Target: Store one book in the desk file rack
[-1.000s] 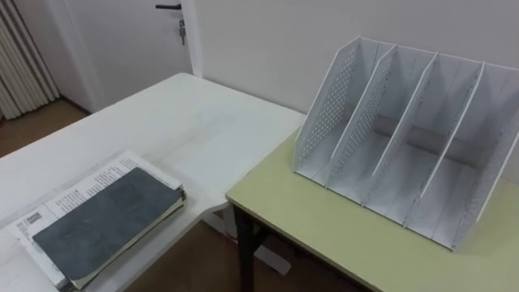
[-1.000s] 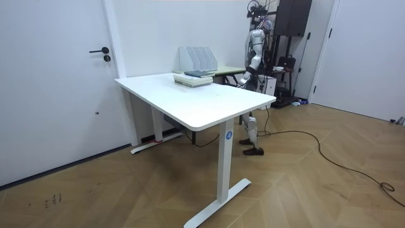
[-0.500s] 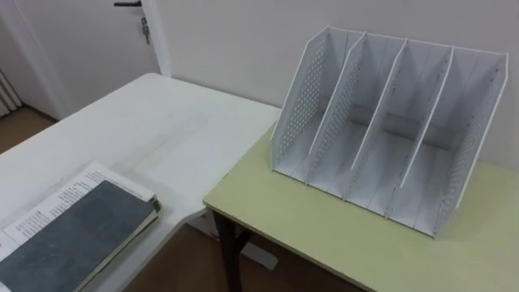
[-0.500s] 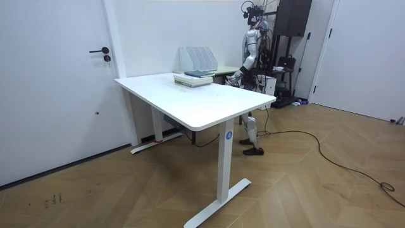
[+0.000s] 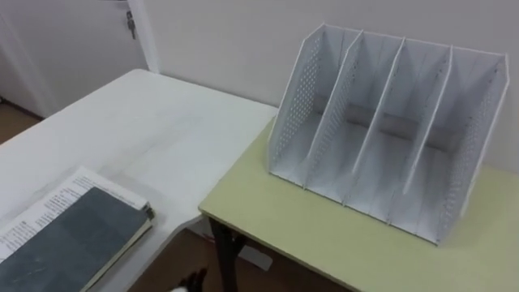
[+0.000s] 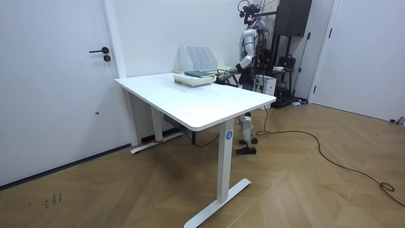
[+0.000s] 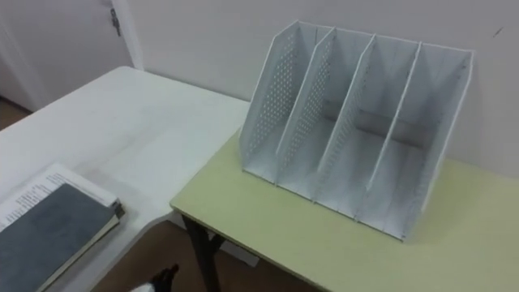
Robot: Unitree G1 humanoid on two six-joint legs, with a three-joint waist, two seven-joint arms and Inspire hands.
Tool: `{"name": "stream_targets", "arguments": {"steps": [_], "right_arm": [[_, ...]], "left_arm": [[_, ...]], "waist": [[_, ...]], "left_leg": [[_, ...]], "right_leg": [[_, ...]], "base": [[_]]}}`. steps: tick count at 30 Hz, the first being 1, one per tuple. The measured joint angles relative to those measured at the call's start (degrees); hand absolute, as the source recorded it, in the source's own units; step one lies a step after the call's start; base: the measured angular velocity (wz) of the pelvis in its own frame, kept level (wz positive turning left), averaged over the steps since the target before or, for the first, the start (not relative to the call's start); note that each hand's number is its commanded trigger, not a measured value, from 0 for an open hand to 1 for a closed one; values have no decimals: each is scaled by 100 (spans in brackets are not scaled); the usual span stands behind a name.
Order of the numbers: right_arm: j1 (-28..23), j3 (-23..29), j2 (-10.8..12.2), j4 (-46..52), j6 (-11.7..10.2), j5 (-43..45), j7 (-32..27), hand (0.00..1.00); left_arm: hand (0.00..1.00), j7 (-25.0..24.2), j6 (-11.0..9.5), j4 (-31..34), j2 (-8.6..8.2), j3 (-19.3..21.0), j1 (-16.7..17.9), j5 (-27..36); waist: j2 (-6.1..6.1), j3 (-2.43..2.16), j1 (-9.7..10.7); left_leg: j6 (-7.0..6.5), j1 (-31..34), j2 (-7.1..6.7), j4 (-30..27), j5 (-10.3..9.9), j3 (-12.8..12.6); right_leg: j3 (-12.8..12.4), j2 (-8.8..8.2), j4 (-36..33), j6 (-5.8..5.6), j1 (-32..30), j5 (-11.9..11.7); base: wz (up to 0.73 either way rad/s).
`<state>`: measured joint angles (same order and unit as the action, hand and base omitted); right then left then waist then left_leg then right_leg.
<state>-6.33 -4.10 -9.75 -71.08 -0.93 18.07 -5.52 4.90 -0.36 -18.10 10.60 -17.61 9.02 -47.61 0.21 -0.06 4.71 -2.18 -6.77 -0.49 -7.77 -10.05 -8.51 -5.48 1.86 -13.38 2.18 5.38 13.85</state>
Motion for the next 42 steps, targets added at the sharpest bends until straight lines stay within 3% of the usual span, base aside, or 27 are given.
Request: {"name": "stream_targets", "arguments": {"steps": [1,2,3,5,6,7,8,9,10,12,15,18,25,29,32,42], "right_arm": [[35,2,9,-44,-28,15,33,0],[185,-59,35,-36,-70,-8,70,0],[282,-202,21,39,-135,-48,12,0],[275,-310,-8,52,-133,-158,-61,0],[280,-309,-45,-1,-67,-155,-54,0],[260,-310,-60,-1,-55,-149,-53,0],[197,-315,-99,-8,-49,-152,-35,0],[116,-313,-46,-12,-35,-158,47,0],[84,-310,-2,-12,-28,-163,81,0],[78,-308,73,-25,-28,-183,133,0],[80,-296,51,-50,-25,-174,129,0],[79,-298,20,-110,-27,-175,125,0],[124,-318,-1,-278,-31,-176,147,0],[129,-358,-4,-298,-28,-200,166,0],[127,-360,-11,-305,-24,-226,276,0],[137,-363,12,-429,-18,-228,407,0]], "left_arm": [[0,42,-9,51,40,-56,4,-27],[0,127,-11,55,123,-48,5,-37],[0,169,-8,14,172,90,-17,-49],[0,221,-42,83,85,140,-114,-165],[0,312,-129,271,85,141,-93,-229],[0,369,-131,356,86,150,-80,-298],[0,484,-141,464,104,161,-76,-412],[0,639,-164,546,120,155,-83,-491],[0,710,-168,588,133,147,-85,-551],[0,990,-230,655,135,67,-87,-804],[0,1222,-384,694,137,47,-81,-1025],[0,1554,-459,883,172,49,-78,-1071],[0,1986,-640,1044,185,36,-79,-1211],[0,1993,-687,1053,181,39,-82,-1161],[0,2054,-723,1141,183,48,-94,-1160],[0,2332,-725,1350,207,79,-95,-1160]], "waist": [[-21,3,-80],[-116,41,-168],[-196,35,-94],[-193,39,75],[-115,89,112],[-130,96,129],[-165,105,143],[-189,89,164],[-121,111,164],[-32,86,111],[-33,38,26],[-42,28,-4],[-135,16,23],[-128,78,16],[-122,85,-6],[-115,73,-22]], "left_leg": [[0,-50,43,8,-1,180],[38,-98,200,3,-24,606],[288,-98,604,-63,-116,548],[429,-96,836,-58,-151,474],[431,-78,809,-85,-149,462],[452,-57,803,-77,-135,453],[628,-1,782,-36,-35,439],[644,41,741,55,-51,361],[641,48,706,37,-52,308],[552,124,591,-1,-76,261],[447,133,472,-3,-93,273],[385,107,395,-7,-72,326],[367,91,373,-11,-61,357],[368,9,376,-8,-61,313],[369,14,378,-7,-61,274],[369,4,378,-5,-61,245]], "right_leg": [[278,-7,142,-8,-51,-10],[624,44,505,137,-393,-176],[1118,26,481,175,-636,-856],[1495,-16,467,197,-613,-867],[1509,-76,490,194,-587,-866],[1525,-83,491,192,-570,-865],[1590,-65,470,145,-517,-837],[1657,-74,450,95,-458,-814],[1658,-103,451,50,-432,-788],[1655,-161,480,-68,-432,-767],[1657,-276,481,-179,-405,-796],[1697,-353,480,-233,-363,-805],[1728,-378,479,-261,-326,-779],[1681,-377,478,-270,-249,-712],[1682,-377,482,-266,-256,-700],[1683,-378,486,-267,-241,-697]], "base": [[-91],[-106],[-77],[-17],[-20],[-8],[19],[27],[31],[24],[8],[10],[5],[1],[1],[0]]}}
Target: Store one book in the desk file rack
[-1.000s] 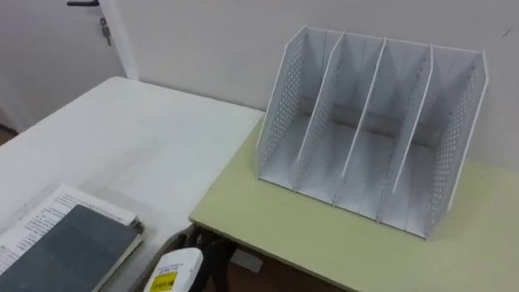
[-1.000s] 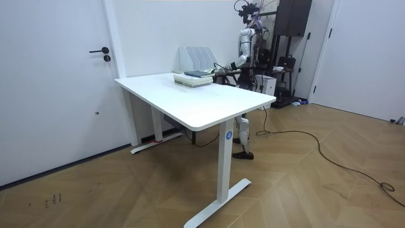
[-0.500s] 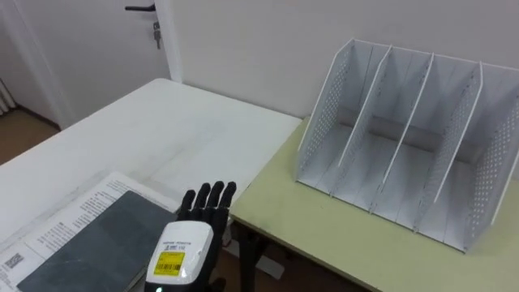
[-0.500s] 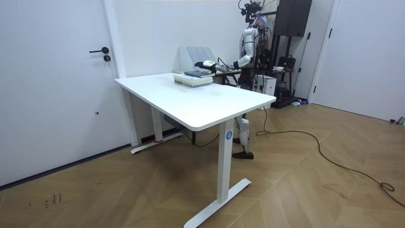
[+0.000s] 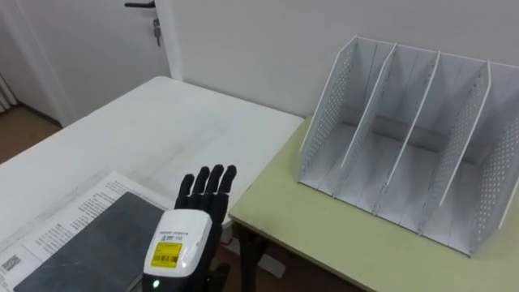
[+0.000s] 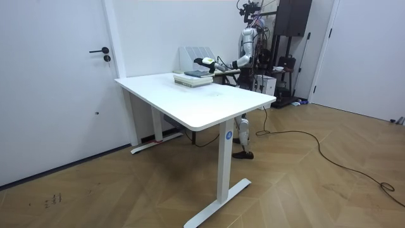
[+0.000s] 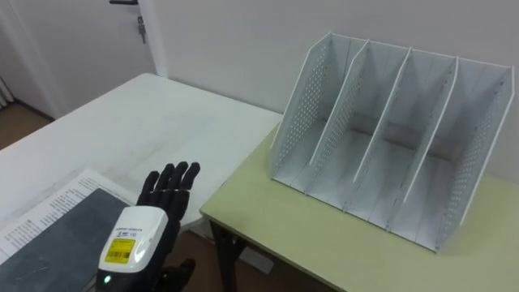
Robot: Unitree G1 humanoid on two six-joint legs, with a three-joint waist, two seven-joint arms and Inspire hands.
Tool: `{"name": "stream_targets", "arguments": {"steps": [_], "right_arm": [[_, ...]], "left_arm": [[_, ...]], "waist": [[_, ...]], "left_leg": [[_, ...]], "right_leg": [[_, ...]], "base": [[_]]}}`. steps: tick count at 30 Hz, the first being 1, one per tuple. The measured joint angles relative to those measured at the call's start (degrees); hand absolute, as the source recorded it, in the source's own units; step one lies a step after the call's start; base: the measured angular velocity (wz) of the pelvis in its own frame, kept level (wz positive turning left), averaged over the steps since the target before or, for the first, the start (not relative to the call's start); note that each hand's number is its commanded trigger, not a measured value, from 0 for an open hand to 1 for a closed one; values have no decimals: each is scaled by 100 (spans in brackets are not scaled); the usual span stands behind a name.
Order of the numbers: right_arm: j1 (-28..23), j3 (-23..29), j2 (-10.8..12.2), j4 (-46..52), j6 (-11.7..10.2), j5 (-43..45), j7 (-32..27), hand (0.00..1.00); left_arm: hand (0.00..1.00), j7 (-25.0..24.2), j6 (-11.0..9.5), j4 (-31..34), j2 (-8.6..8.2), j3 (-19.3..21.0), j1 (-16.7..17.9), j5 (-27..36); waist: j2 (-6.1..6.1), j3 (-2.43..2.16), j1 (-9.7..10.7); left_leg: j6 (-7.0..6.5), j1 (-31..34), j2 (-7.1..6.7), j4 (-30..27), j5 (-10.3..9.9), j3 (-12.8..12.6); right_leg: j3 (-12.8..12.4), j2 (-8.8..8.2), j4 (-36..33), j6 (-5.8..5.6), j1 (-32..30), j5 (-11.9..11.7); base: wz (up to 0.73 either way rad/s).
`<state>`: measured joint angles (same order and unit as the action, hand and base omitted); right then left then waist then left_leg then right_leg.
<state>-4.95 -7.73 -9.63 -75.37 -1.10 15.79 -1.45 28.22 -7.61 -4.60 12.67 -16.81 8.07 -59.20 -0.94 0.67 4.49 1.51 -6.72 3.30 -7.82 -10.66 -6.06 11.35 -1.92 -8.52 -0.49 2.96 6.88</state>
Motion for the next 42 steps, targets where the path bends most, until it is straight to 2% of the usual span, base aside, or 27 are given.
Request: {"name": "stream_targets", "arguments": {"steps": [4,6,11,14,18,22,29,31,35,42], "right_arm": [[-4,-1,6,-7,5,0,44,0],[-17,-13,7,-26,30,-4,43,0],[-24,-11,28,-21,177,2,84,0],[-41,-7,26,-8,264,23,114,0],[-63,-2,27,-6,368,26,163,0],[-59,4,27,48,366,24,161,0],[-65,32,25,109,381,40,162,0],[-61,42,21,156,429,70,163,0],[-67,124,9,163,492,70,170,0],[-72,148,-18,168,491,88,164,0]], "left_arm": [[0,37,-1,19,11,16,0,-1],[0,52,0,19,23,39,0,1],[0,131,4,19,26,258,3,3],[0,189,27,23,29,414,96,0],[0,241,131,10,28,460,352,-5],[0,242,244,-5,27,529,558,-9],[0,244,459,-173,19,550,565,7],[0,244,500,-264,13,552,565,13],[0,242,610,-350,-25,552,566,13],[0,241,638,-359,-63,558,576,116]], "waist": [[13,-19,-2],[29,-45,-5],[83,-32,-30],[100,-49,-72],[96,-58,-196],[94,-63,-204],[71,-74,-323],[46,-91,-314],[18,-93,-302],[-5,-85,-318]], "left_leg": [[0,0,0,0,0,3],[0,-11,0,0,0,8],[0,-71,-1,4,0,9],[0,-84,-1,14,-1,9],[0,-78,-2,14,0,9],[0,-77,-2,13,0,11],[0,-68,-4,11,0,10],[0,-71,-10,11,0,24],[0,-93,-17,5,0,79],[1,-84,-18,5,1,83]], "right_leg": [[0,0,0,0,9,0],[5,0,0,0,20,0],[3,0,-1,-2,83,12],[6,0,-11,-4,88,20],[57,-2,-16,-2,93,20],[131,-15,-16,-2,120,28],[162,-25,-14,-6,128,37],[197,-34,-13,-8,143,38],[319,-56,-13,-17,200,75],[454,-79,-16,-21,254,123]], "base": [[0],[0],[0],[0],[2],[9],[1],[7],[15],[8]]}}
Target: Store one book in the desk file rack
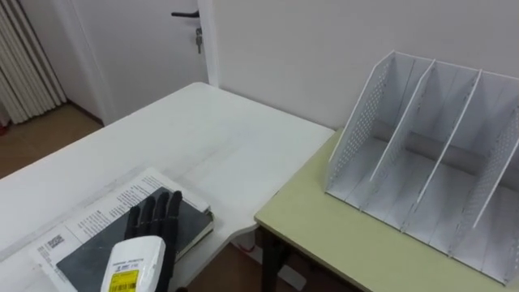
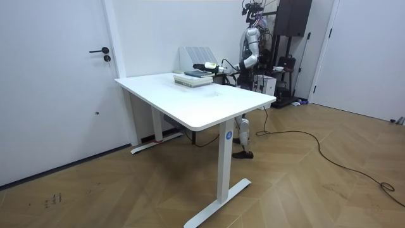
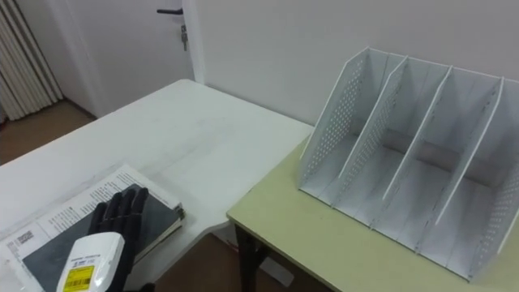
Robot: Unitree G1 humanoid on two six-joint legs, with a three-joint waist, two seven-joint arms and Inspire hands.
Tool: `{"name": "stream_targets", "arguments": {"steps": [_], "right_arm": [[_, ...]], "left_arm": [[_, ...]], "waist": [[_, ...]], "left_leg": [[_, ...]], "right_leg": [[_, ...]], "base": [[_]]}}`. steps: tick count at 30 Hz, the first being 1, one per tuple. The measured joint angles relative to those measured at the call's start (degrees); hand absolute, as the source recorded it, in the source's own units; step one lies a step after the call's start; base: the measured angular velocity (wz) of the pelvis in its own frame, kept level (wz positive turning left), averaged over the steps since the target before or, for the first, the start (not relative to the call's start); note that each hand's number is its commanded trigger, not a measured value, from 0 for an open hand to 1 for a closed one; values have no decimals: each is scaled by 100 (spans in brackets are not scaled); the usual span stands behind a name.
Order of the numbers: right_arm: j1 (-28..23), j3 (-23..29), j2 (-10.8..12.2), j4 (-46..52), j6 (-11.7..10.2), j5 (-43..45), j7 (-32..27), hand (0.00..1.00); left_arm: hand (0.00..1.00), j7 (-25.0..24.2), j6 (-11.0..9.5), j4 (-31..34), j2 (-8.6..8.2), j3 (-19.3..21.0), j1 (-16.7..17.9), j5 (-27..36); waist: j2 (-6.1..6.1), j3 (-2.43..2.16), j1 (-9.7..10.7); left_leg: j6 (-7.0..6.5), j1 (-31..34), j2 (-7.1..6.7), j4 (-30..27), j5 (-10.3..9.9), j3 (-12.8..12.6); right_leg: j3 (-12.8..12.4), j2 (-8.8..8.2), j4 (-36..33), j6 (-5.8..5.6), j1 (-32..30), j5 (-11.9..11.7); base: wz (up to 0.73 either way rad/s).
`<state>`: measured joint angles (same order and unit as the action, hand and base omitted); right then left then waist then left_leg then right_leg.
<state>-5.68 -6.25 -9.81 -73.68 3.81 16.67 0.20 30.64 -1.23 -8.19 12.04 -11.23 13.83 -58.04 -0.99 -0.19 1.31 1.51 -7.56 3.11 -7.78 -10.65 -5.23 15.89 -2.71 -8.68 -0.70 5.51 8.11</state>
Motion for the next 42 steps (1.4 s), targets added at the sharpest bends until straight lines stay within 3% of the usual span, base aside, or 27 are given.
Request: {"name": "stream_targets", "arguments": {"steps": [6,16,17,18,19,20,21,26,30,42], "right_arm": [[-4,32,1,30,0,125,-28,0],[-148,84,-22,267,-2,238,-80,0],[-152,101,-22,272,-1,241,-70,0],[-167,142,-23,294,0,242,-53,0],[-186,158,-25,317,3,242,-40,0],[-248,211,-28,395,5,241,-21,0],[-299,256,-30,468,10,242,-4,0],[-352,320,-35,499,132,266,96,0],[-352,328,-26,499,211,279,199,0],[-349,329,-26,518,380,399,174,0]], "left_arm": [[0,0,-18,-56,-7,0,54,0],[0,15,-144,-444,-9,156,47,2],[9,18,-150,-493,-9,163,36,-2],[9,20,-150,-526,-10,172,20,-1],[74,16,-149,-532,-11,180,18,-1],[91,11,-148,-547,-11,191,17,-1],[100,15,-141,-570,-12,202,17,-1],[100,54,-107,-669,-12,205,30,-47],[100,290,-160,-638,-171,253,10,-5],[100,669,-74,-945,-145,572,-305,-5]], "waist": [[45,29,-21],[33,17,-13],[34,15,-11],[29,12,-10],[26,10,-9],[23,7,-9],[19,5,-10],[-19,-17,-1],[-21,-26,-20],[-15,-43,-2]], "left_leg": [[0,-21,-8,0,0,-34],[1,-93,0,1,0,-85],[1,-111,0,2,-1,-83],[1,-118,4,2,-1,-84],[1,-121,5,2,-1,-84],[1,-128,8,2,-1,-84],[1,-139,10,2,-1,-84],[3,-171,11,19,-2,-83],[5,-210,15,40,-4,-78],[21,-271,20,63,-18,-70]], "right_leg": [[0,-8,2,-12,19,45],[-41,-3,-1,-2,49,73],[-61,1,0,-1,58,80],[-85,8,0,-1,57,80],[-91,11,-1,0,56,80],[-109,15,-4,2,55,79],[-142,21,-4,6,51,76],[-185,26,-9,7,52,77],[-187,27,-90,17,50,83],[-321,62,-198,40,6,63]], "base": [[4],[-1],[-5],[-5],[-6],[-8],[-9],[-7],[1],[-6]]}}
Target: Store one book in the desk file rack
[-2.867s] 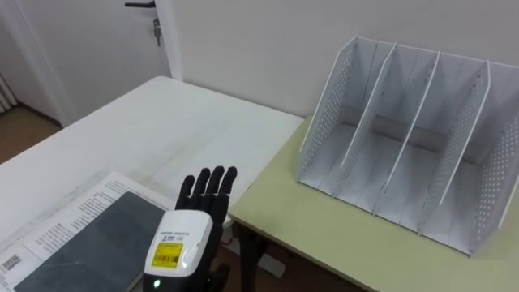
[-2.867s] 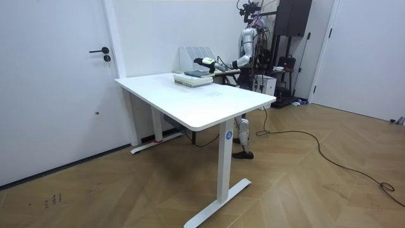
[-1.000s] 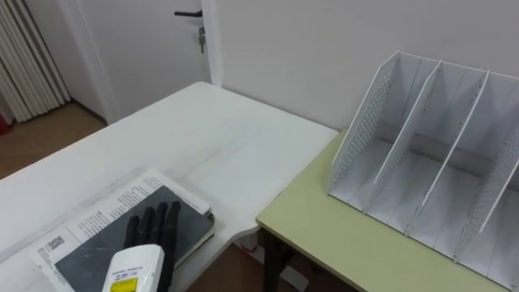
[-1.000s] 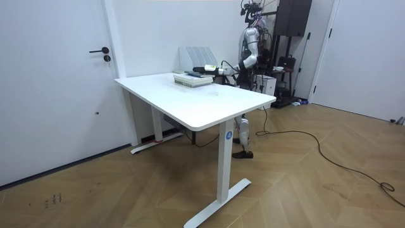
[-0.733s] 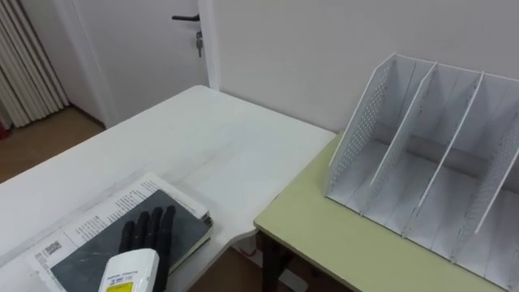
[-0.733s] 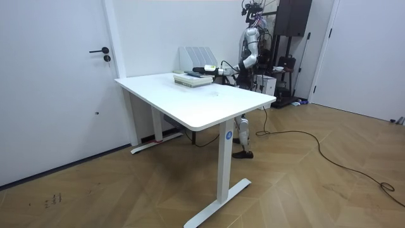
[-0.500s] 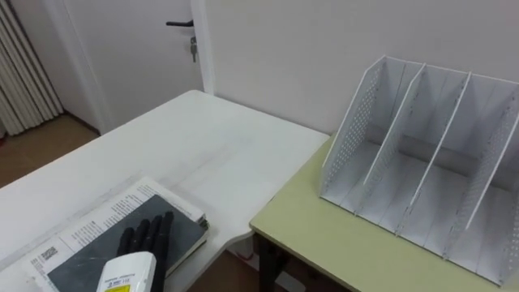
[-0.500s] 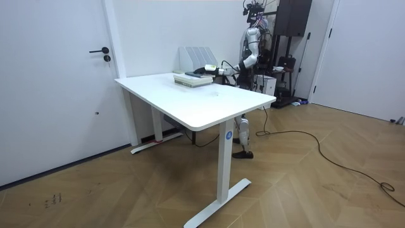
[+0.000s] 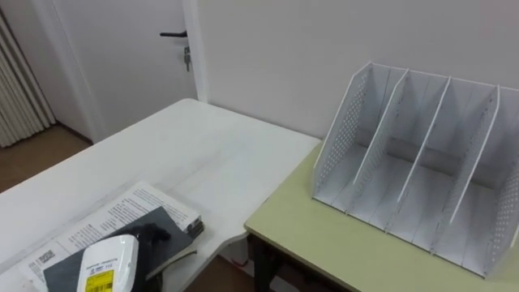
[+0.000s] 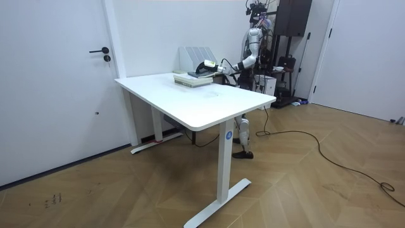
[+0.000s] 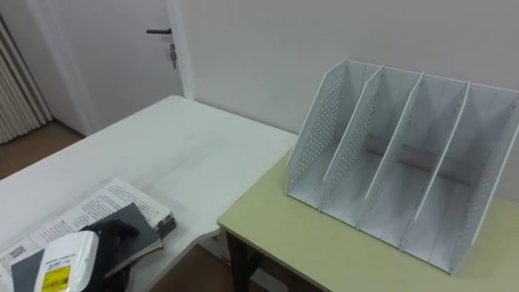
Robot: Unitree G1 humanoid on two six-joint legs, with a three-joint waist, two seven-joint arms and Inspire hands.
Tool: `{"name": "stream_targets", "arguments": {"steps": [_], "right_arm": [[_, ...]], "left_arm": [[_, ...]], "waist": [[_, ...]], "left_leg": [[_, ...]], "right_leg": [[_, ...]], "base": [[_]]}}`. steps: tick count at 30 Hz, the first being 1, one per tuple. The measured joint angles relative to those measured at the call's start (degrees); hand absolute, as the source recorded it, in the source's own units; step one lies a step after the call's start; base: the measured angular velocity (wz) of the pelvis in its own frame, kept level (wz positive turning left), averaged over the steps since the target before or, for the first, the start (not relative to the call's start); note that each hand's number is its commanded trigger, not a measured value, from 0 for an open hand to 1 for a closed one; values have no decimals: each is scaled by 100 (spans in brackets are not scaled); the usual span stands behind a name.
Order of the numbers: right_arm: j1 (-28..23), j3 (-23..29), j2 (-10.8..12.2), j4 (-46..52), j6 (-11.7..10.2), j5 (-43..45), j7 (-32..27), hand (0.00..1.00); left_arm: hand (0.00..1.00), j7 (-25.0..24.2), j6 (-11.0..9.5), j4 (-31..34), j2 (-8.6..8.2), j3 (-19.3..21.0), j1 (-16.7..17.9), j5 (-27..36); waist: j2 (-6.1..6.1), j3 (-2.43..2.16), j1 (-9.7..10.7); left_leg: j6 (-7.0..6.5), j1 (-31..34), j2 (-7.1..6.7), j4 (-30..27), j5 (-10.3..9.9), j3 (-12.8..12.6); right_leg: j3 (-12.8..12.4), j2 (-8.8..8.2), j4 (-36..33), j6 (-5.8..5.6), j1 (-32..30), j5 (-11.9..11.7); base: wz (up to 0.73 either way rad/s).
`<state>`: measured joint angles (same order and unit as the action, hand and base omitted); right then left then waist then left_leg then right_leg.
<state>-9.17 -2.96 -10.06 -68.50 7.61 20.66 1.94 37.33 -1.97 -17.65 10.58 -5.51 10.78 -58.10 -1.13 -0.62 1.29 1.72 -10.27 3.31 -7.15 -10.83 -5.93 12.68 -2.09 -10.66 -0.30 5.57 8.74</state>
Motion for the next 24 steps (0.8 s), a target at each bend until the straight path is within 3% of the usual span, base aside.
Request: {"name": "stream_targets", "arguments": {"steps": [13,17,20,24], "right_arm": [[20,-12,-18,248,-23,6,61,0],[23,-30,-103,441,-88,17,80,0],[81,-30,-152,518,-272,28,77,0],[96,-102,-245,1101,-447,87,86,0]], "left_arm": [[100,-96,61,144,17,-28,-129,287],[100,-494,44,566,98,-19,-90,934],[100,-761,-13,838,136,-24,-96,1503],[100,-1229,-188,1380,268,-24,-96,2286]], "waist": [[-14,-7,14],[-21,-8,-1],[-14,-4,-16],[8,30,-168]], "left_leg": [[0,-25,-2,42,0,26],[-3,67,-11,5,3,60],[-4,156,-16,-61,3,15],[-12,270,-17,-79,11,-26]], "right_leg": [[8,1,6,-3,22,2],[30,-18,2,-4,6,2],[69,-38,17,-12,-74,7],[98,-54,8,-10,-189,7]], "base": [[0],[6],[9],[0]]}}
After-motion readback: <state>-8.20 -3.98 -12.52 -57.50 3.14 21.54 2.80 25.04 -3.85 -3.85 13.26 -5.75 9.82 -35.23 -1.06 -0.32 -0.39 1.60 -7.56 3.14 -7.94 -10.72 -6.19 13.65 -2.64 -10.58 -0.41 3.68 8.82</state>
